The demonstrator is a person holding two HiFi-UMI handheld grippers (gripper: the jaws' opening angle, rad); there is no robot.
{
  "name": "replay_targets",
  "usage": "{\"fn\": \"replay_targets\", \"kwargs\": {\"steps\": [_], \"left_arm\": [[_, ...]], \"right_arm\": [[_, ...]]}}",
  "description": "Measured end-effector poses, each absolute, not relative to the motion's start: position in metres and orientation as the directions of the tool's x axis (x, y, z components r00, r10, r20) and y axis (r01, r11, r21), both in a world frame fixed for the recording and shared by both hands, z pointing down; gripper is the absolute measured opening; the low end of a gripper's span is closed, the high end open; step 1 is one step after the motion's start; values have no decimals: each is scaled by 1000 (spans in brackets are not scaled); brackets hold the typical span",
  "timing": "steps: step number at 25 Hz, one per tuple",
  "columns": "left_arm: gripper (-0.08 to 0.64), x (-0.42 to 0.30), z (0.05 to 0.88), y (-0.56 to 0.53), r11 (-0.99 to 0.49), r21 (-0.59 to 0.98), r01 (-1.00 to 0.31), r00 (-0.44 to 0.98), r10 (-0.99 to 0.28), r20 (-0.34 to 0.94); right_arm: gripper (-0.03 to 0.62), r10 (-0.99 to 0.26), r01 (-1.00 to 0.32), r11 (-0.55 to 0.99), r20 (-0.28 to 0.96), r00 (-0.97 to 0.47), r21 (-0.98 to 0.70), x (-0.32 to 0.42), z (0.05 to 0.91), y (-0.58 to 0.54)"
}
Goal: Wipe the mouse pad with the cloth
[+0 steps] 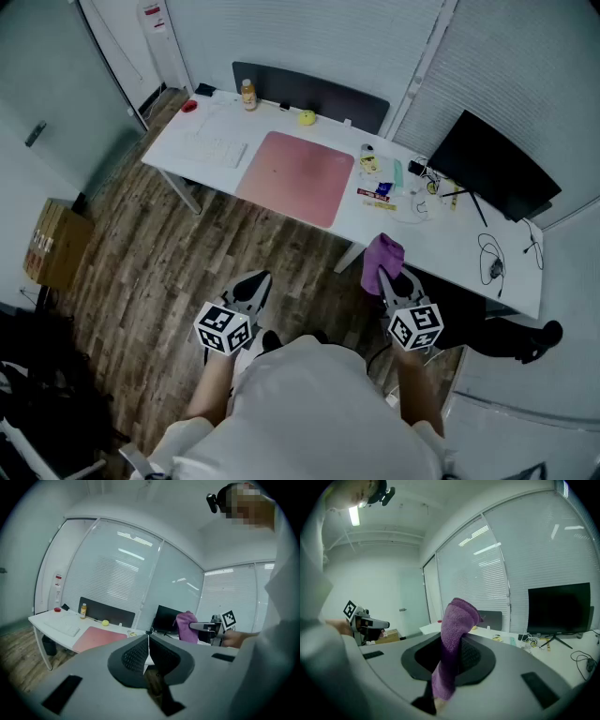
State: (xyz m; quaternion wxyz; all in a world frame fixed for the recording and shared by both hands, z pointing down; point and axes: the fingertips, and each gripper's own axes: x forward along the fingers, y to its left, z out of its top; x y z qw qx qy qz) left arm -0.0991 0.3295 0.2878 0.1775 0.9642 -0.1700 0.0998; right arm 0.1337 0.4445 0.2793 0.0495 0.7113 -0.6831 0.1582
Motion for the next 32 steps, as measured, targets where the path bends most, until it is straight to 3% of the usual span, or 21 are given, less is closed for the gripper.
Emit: {"fn": "replay_targets", "kwargs": {"steps": [32], "left_arm": [[20,-55,304,364,-835,272,-479,866,-400,298]], "right_arm": [[75,-945,-983,31,315,-88,-181,205,304,456]]}}
